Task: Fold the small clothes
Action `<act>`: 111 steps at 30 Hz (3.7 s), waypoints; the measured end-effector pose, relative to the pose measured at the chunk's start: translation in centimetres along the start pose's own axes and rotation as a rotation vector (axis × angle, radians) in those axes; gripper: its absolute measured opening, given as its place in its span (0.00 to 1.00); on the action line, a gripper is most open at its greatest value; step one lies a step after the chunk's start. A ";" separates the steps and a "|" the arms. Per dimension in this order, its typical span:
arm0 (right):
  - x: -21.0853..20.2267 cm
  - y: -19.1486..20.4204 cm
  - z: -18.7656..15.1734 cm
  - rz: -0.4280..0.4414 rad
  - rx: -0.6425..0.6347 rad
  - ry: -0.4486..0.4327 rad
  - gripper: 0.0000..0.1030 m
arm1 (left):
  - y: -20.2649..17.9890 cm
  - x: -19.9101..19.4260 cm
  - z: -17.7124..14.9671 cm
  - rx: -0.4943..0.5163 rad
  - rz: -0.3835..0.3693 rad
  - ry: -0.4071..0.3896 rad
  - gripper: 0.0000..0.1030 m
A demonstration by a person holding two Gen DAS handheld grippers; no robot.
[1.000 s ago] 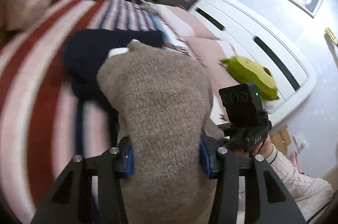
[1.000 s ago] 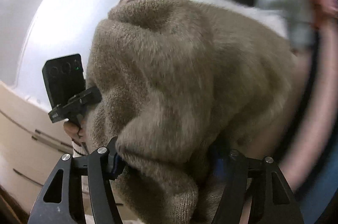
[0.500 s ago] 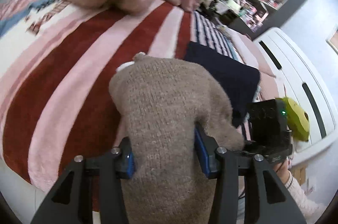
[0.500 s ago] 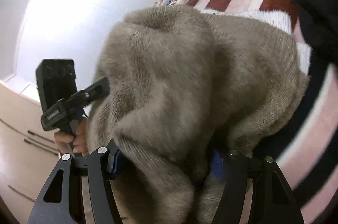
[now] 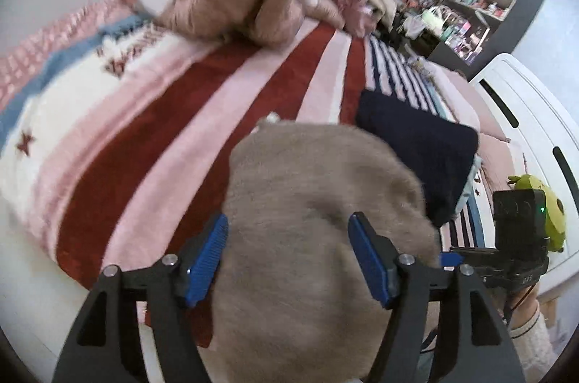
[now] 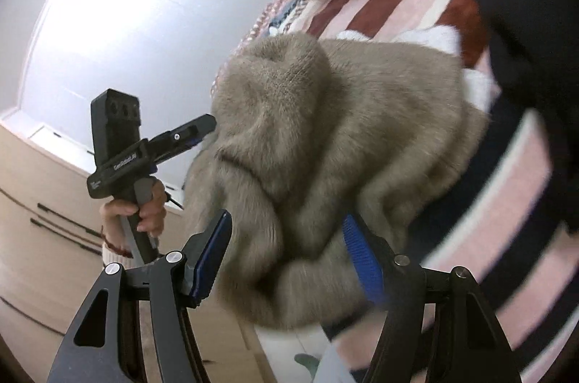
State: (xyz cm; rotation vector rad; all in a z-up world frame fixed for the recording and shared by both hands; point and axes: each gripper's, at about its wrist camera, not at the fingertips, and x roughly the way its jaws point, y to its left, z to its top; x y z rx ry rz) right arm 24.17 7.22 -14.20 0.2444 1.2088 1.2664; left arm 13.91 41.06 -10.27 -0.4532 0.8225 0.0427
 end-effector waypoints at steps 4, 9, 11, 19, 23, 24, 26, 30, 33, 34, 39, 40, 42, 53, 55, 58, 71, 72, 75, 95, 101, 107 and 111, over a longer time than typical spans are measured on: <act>-4.7 0.3 -3.0 -0.054 -0.053 -0.065 0.70 | -4.2 -3.1 -1.1 0.052 0.013 -0.098 0.76; -10.6 -0.2 -7.2 -0.087 -0.054 -0.172 0.72 | -11.4 -5.4 -2.9 0.130 0.020 -0.203 0.81; -14.0 -0.1 -9.4 -0.135 -0.069 -0.233 0.75 | -14.9 -6.4 -4.2 0.175 0.022 -0.254 0.83; -23.2 1.9 -17.4 -0.460 -0.191 -0.487 0.85 | -27.4 -8.3 -10.2 0.299 0.023 -0.473 0.99; -27.2 4.3 -21.6 -0.670 -0.212 -0.669 0.98 | -31.2 -8.3 -12.3 0.320 0.089 -0.545 0.99; -28.1 5.0 -22.5 -0.718 -0.222 -0.704 1.00 | -32.0 -8.3 -12.8 0.330 0.098 -0.557 0.99; -29.4 6.1 -23.9 -0.802 -0.235 -0.760 1.00 | -33.3 -8.0 -13.5 0.347 0.106 -0.577 0.99; -31.6 7.2 -25.2 -0.872 -0.237 -0.806 1.00 | -34.8 -7.9 -14.5 0.375 0.101 -0.590 0.99; -32.4 7.3 -25.6 -0.890 -0.235 -0.830 1.00 | -35.5 -7.7 -14.8 0.386 0.095 -0.588 0.99; -32.6 7.3 -25.7 -0.894 -0.234 -0.835 1.00 | -35.7 -7.7 -14.9 0.389 0.091 -0.587 0.99; -32.9 7.6 -26.1 -0.915 -0.239 -0.850 1.00 | -36.0 -8.0 -15.2 0.403 0.089 -0.592 0.99; -32.8 7.6 -26.1 -0.920 -0.242 -0.852 1.00 | -36.0 -8.1 -15.2 0.404 0.087 -0.593 0.99; -32.7 7.9 -26.2 -0.929 -0.251 -0.856 1.00 | -36.2 -8.2 -15.3 0.405 0.089 -0.598 0.99; -32.7 8.8 -26.4 -0.932 -0.276 -0.874 1.00 | -36.8 -8.7 -15.9 0.425 0.094 -0.605 0.99; -32.7 8.8 -26.4 -0.933 -0.277 -0.875 1.00 | -36.9 -8.8 -15.9 0.426 0.094 -0.607 0.99; -32.8 9.0 -26.6 -0.932 -0.277 -0.883 1.00 | -36.9 -8.9 -16.0 0.428 0.094 -0.607 0.99; -32.9 9.5 -27.2 -0.952 -0.279 -0.899 1.00 | -37.1 -9.2 -16.2 0.428 0.091 -0.612 0.99; -32.9 9.5 -27.3 -0.948 -0.284 -0.899 1.00 | -37.1 -9.3 -16.2 0.428 0.093 -0.614 0.99; -32.9 9.7 -27.4 -0.943 -0.283 -0.904 1.00 | -37.1 -9.4 -16.2 0.430 0.092 -0.617 0.99; -32.5 11.5 -28.2 -0.942 -0.298 -0.936 1.00 | -37.3 -10.7 -16.6 0.424 0.110 -0.638 0.99; -32.5 11.9 -28.5 -0.941 -0.302 -0.935 1.00 | -37.2 -11.2 -17.1 0.419 0.104 -0.643 0.99; -32.6 12.0 -28.7 -0.938 -0.303 -0.936 1.00 | -37.1 -11.2 -17.1 0.419 0.102 -0.644 0.99; -32.6 12.1 -28.7 -0.939 -0.303 -0.936 1.00 | -37.3 -11.4 -17.5 0.429 0.097 -0.645 0.99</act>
